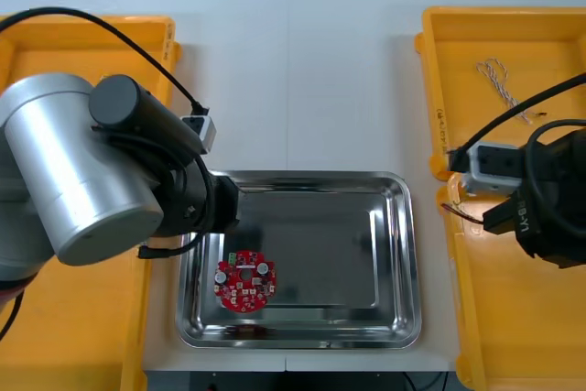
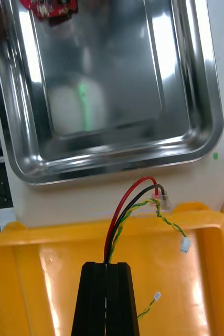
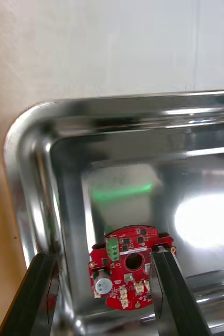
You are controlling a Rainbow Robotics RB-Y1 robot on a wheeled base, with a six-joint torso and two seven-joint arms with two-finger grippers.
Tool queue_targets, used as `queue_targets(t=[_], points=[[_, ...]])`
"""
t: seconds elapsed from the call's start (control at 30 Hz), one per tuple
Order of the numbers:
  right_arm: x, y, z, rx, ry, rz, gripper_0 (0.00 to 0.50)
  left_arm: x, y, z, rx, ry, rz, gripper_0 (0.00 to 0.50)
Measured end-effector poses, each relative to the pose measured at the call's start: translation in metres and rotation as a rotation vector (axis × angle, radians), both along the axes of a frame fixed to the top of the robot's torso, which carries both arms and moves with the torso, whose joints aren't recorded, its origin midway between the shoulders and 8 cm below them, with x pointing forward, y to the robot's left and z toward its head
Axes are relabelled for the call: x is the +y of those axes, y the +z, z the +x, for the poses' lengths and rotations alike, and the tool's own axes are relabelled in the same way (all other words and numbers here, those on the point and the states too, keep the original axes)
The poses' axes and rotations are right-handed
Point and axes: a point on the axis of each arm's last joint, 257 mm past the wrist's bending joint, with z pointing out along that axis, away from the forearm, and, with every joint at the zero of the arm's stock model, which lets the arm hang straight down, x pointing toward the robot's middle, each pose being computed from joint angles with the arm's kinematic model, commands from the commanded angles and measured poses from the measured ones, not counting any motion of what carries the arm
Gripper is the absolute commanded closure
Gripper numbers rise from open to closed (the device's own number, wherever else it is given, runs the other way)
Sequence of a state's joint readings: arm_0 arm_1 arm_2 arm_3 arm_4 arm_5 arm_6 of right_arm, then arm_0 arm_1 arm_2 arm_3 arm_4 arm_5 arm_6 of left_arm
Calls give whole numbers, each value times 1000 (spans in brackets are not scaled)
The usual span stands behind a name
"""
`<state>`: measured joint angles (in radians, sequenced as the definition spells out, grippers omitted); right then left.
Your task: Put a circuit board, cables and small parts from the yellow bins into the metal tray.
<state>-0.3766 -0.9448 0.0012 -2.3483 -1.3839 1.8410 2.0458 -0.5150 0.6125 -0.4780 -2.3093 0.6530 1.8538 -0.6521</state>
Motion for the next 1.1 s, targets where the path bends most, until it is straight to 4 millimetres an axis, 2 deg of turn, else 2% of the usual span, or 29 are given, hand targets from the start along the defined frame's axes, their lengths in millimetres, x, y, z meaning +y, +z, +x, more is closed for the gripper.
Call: queue_targets(t=[0.33, 0.47, 0.8, 1.1], points=[[35, -9, -5, -9, 105, -37, 500, 31, 37, 14, 1, 0, 31, 0], [54, -18, -10, 1, 142, -24, 500, 44, 48, 27, 22, 38, 26, 0], [83, -38, -8, -69, 139, -60, 500, 82, 65, 64, 44, 150, 21, 0], [105, -61, -4, -114, 108, -108, 500, 119, 73, 87, 46, 37, 115, 0]])
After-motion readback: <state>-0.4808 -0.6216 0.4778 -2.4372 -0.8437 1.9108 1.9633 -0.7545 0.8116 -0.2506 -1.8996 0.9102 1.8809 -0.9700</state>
